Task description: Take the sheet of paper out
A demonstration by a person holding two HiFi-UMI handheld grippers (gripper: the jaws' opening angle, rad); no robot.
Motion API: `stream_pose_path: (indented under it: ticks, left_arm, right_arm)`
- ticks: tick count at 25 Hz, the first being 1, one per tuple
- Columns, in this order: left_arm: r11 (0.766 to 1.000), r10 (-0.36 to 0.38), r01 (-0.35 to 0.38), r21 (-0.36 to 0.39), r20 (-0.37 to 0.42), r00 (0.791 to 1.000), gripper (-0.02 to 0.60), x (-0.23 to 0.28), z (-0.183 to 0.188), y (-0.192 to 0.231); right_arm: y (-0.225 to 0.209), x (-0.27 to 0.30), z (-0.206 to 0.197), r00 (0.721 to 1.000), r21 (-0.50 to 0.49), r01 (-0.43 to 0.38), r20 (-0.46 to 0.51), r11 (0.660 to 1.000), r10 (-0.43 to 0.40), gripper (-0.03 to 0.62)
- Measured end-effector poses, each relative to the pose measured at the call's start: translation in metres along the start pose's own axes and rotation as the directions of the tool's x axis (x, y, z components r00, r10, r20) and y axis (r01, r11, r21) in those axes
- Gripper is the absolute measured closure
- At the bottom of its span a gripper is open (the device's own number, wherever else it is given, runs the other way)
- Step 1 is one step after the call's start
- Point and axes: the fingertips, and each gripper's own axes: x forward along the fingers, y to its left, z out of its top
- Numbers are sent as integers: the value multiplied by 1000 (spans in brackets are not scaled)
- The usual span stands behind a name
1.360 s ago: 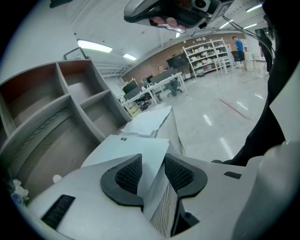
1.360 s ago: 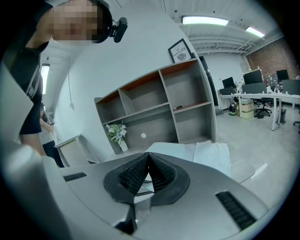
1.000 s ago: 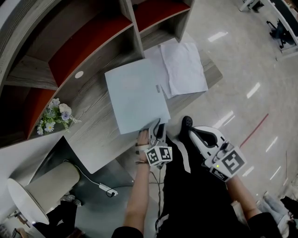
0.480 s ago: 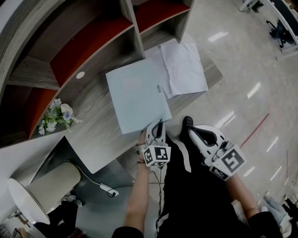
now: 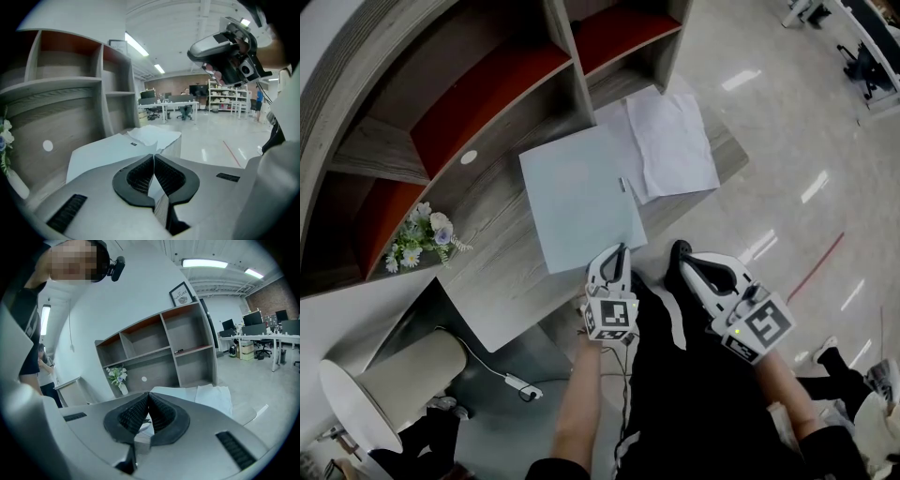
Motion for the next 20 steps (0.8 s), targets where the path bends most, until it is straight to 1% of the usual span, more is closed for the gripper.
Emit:
stream_pose_path:
  ticks: [3,6,11,16,20]
  left_arm:
    - [999,-9,10,-39,12,1000,563,-2,-2,1]
    - [995,-28,32,-97,34,999,563,-5,1,2]
    - [978,-42,59,-200,91,995,563,-11,9,6]
    - [977,-16,43,-207,134,991,563,-17,26,9]
    - [970,22,20,-243,169,985,563,-28,39,18]
  right_arm:
    - [-1,0,3,1000,-2,1,7,1000,-1,580]
    - [-1,1,6,1000,-4,1,11,1000,-1,580]
    - [-1,1,9,1000,-9,2,16,1000,-1,580]
    - [1,0,9,1000,-13,0,15,1000,0,580]
    - [3,0,12,1000,-22,-4,20,1000,5,581]
